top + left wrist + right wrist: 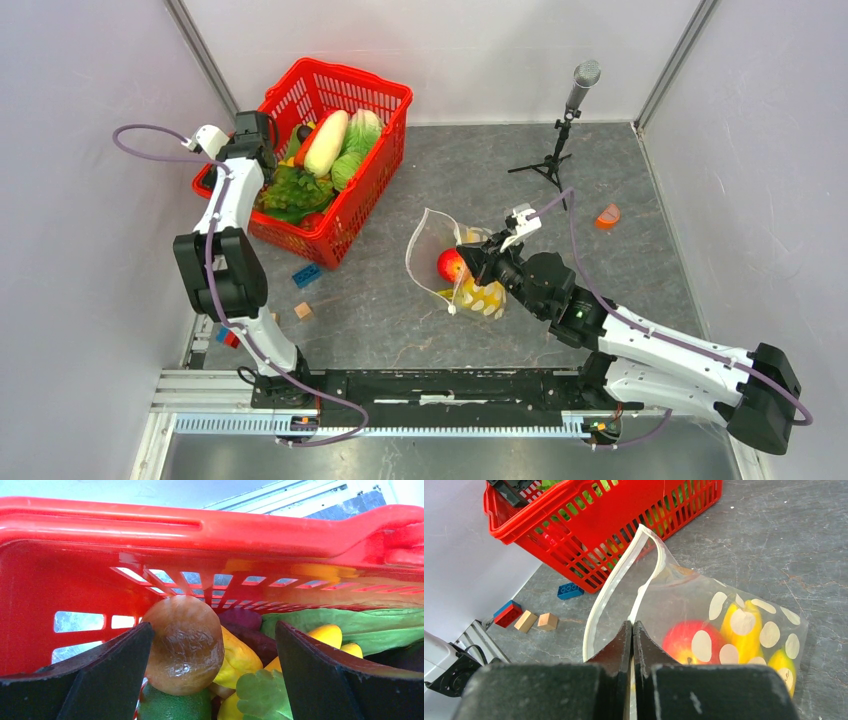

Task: Place the food in the zip-top bag and seal the zipper
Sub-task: Pick up the fake vegetable from the bin.

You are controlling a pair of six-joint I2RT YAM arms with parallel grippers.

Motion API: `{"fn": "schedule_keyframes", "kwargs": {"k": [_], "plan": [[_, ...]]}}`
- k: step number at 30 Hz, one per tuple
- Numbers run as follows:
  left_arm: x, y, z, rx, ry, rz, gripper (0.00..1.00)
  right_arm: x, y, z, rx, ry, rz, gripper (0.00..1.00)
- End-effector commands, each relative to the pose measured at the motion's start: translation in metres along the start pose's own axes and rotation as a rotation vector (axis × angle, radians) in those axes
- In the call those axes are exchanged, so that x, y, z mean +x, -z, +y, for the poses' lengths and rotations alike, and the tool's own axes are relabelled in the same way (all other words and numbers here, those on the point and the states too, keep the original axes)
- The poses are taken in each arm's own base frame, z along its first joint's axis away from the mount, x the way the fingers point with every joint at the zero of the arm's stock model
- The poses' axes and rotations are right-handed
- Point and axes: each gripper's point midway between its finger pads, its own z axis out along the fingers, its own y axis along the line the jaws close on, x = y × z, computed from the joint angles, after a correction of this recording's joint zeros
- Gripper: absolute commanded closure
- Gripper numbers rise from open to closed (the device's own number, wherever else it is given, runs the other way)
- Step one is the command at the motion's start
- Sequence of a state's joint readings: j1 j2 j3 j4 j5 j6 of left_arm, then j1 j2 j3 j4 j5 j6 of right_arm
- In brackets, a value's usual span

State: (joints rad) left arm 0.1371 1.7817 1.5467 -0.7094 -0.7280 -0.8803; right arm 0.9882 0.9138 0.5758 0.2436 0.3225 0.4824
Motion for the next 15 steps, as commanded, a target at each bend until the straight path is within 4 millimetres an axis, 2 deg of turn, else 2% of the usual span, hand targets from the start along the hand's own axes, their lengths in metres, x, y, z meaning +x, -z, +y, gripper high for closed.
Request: {"fn": "schedule_keyframes", "kwargs": {"k": [1,11,15], "plan": [[0.007,-0.006,0.035,-0.148,-0.001,0.009,0.03,-0.024,-0.001,0.009,-0.005,-0.023,-0.050,0.96],[0.030,-0.020,0.039,-0.204,-0.038,0.055,0.06,-0.020,-0.003,0.007,0.000,-0.021,-0.039,0.96],[0.037,-0.022,0.034,-0.191,-0.069,0.081,0.07,-0.018,-0.004,0.006,0.008,-0.018,-0.038,0.96]]}}
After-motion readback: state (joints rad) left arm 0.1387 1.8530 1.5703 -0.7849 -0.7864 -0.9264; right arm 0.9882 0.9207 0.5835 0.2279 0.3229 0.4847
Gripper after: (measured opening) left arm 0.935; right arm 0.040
